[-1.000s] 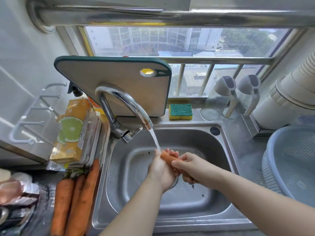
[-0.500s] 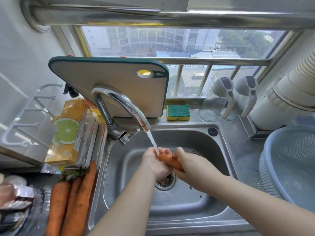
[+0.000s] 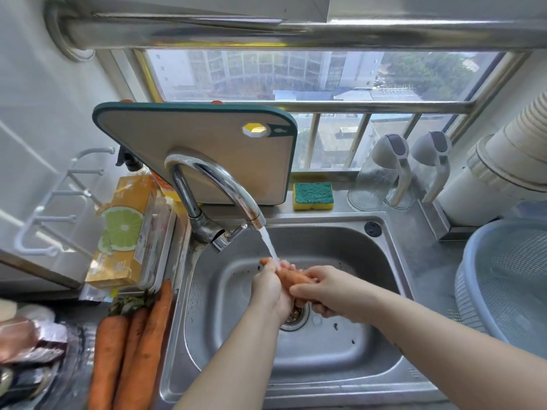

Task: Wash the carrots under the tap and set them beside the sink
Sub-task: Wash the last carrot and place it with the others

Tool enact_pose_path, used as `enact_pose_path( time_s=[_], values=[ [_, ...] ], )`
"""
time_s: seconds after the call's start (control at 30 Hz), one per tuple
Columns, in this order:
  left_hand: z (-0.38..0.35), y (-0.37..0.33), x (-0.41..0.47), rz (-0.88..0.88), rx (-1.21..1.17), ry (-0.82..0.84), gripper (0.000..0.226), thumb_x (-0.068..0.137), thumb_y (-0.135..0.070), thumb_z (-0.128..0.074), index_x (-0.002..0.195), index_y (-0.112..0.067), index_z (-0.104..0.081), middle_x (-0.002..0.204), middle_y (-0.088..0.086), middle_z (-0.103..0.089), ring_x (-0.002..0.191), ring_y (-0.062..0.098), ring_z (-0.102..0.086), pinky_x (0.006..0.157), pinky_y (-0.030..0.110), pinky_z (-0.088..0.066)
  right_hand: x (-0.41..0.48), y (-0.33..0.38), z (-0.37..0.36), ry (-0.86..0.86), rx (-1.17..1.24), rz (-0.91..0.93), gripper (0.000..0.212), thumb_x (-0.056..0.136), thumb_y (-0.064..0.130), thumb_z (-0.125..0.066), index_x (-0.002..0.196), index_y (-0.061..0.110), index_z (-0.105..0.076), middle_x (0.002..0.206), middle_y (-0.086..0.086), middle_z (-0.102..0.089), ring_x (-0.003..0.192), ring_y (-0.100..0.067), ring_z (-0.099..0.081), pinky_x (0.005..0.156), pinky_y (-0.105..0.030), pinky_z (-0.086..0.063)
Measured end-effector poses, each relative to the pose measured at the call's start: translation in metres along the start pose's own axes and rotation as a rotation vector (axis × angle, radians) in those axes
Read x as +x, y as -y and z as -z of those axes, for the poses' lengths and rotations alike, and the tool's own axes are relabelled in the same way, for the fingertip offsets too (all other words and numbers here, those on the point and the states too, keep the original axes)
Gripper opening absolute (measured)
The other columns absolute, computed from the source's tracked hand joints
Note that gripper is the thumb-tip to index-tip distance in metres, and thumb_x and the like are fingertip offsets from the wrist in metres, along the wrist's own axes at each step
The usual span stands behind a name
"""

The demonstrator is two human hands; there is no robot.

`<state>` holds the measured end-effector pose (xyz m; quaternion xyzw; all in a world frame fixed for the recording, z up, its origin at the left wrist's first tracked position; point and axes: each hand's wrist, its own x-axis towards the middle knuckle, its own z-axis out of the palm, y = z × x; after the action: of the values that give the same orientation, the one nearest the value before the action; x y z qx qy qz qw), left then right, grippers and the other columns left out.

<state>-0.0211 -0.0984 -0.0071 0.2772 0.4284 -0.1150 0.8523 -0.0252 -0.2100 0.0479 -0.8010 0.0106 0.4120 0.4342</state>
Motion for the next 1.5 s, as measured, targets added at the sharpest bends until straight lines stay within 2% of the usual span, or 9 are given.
enact_pose_path(
  time_s=[0.17, 0.3, 0.43, 0.6, 0.73, 0.87, 1.03, 1.2, 1.5],
  values=[
    [-0.005, -0.013, 0.0, -0.048, 0.074, -0.085, 0.046, 0.101, -0.042, -0.032, 0.073, -0.008, -0.046, 0.057, 0.007, -0.053, 0.043, 0.016, -0.054, 0.057, 0.029, -0.045, 0.004, 0.002, -0.019, -0.269, -0.448, 0.251, 0.024, 0.09, 0.029, -0.055, 0.104, 0.01, -0.059, 0.099, -0.005, -0.067, 0.087, -0.02, -0.059, 0.066, -0.025, -0.038],
    [0.002, 0.0, -0.012, 0.037, 0.146, 0.148, 0.033, 0.103, -0.032, -0.031, 0.097, -0.011, -0.057, 0.087, 0.008, -0.066, 0.073, 0.017, -0.063, 0.061, 0.03, -0.044, 0.013, 0.007, -0.008, -0.304, -0.182, 0.17, 0.033, 0.095, 0.033, -0.047, 0.068, 0.016, -0.056, 0.059, 0.008, -0.054, 0.051, -0.003, -0.048, 0.043, -0.01, -0.031],
    [0.009, 0.002, -0.02, -0.03, 0.2, 0.129, 0.026, 0.102, -0.022, -0.036, 0.096, -0.005, -0.055, 0.086, 0.012, -0.062, 0.071, 0.02, -0.061, 0.054, 0.029, -0.048, 0.015, 0.006, -0.013, -0.187, -0.064, 0.082, 0.038, 0.099, 0.037, -0.041, 0.079, 0.01, -0.06, 0.054, 0.005, -0.048, 0.038, -0.001, -0.041, 0.039, -0.012, -0.029],
    [0.005, -0.009, -0.012, -0.028, 0.185, -0.102, 0.038, 0.101, -0.034, -0.04, 0.077, -0.007, -0.053, 0.066, 0.003, -0.06, 0.048, 0.013, -0.057, 0.04, 0.017, -0.046, 0.015, 0.005, -0.028, -0.246, -0.49, 0.186, 0.029, 0.095, 0.037, -0.044, 0.106, 0.014, -0.058, 0.102, -0.009, -0.067, 0.095, -0.028, -0.061, 0.069, -0.029, -0.037],
    [0.001, -0.014, -0.009, 0.058, 0.185, -0.1, 0.052, 0.095, -0.057, -0.031, 0.082, -0.011, -0.05, 0.076, 0.003, -0.06, 0.06, 0.017, -0.055, 0.035, 0.017, -0.042, 0.011, 0.002, -0.028, -0.284, -0.58, 0.221, 0.021, 0.093, 0.037, -0.049, 0.098, 0.017, -0.052, 0.106, -0.009, -0.066, 0.095, -0.028, -0.059, 0.067, -0.03, -0.034],
    [0.01, -0.021, -0.015, 0.087, 0.475, 0.0, 0.041, 0.103, -0.039, -0.028, 0.093, -0.01, -0.055, 0.072, 0.005, -0.068, 0.075, 0.019, -0.058, 0.073, 0.038, -0.048, 0.006, -0.005, -0.012, -0.436, -0.351, 0.268, 0.019, 0.081, 0.033, -0.067, 0.089, 0.017, -0.068, 0.084, 0.002, -0.07, 0.076, -0.014, -0.061, 0.062, -0.025, -0.041],
    [0.036, -0.019, -0.016, -0.421, 1.279, -0.08, 0.055, 0.096, -0.016, -0.041, 0.148, -0.023, -0.024, 0.157, 0.0, -0.019, 0.139, 0.024, -0.028, 0.114, 0.046, -0.027, 0.012, -0.006, 0.007, -0.373, -0.173, 0.256, 0.022, 0.072, 0.035, -0.078, 0.088, 0.021, -0.073, 0.075, 0.006, -0.07, 0.068, -0.003, -0.061, 0.061, -0.02, -0.047],
    [0.038, -0.015, -0.023, -0.594, 1.38, 0.415, 0.036, 0.099, -0.025, -0.042, 0.13, -0.043, -0.042, 0.127, -0.016, -0.054, 0.124, 0.005, -0.047, 0.104, 0.029, -0.037, 0.019, 0.005, 0.011, -0.289, 0.006, 0.27, 0.036, 0.079, 0.034, -0.074, 0.062, 0.008, -0.056, 0.049, 0.009, -0.046, 0.049, -0.007, -0.037, 0.047, -0.017, -0.029],
    [0.038, -0.021, -0.016, -0.684, 1.482, 0.21, 0.039, 0.095, -0.053, -0.036, 0.113, -0.025, -0.055, 0.097, -0.005, -0.065, 0.094, 0.017, -0.061, 0.077, 0.033, -0.048, 0.049, 0.008, -0.023, -0.328, 0.308, 0.187, 0.022, 0.09, 0.032, -0.061, 0.092, 0.011, -0.055, 0.076, 0.0, -0.056, 0.059, -0.006, -0.046, 0.057, -0.023, -0.038]
  ],
)
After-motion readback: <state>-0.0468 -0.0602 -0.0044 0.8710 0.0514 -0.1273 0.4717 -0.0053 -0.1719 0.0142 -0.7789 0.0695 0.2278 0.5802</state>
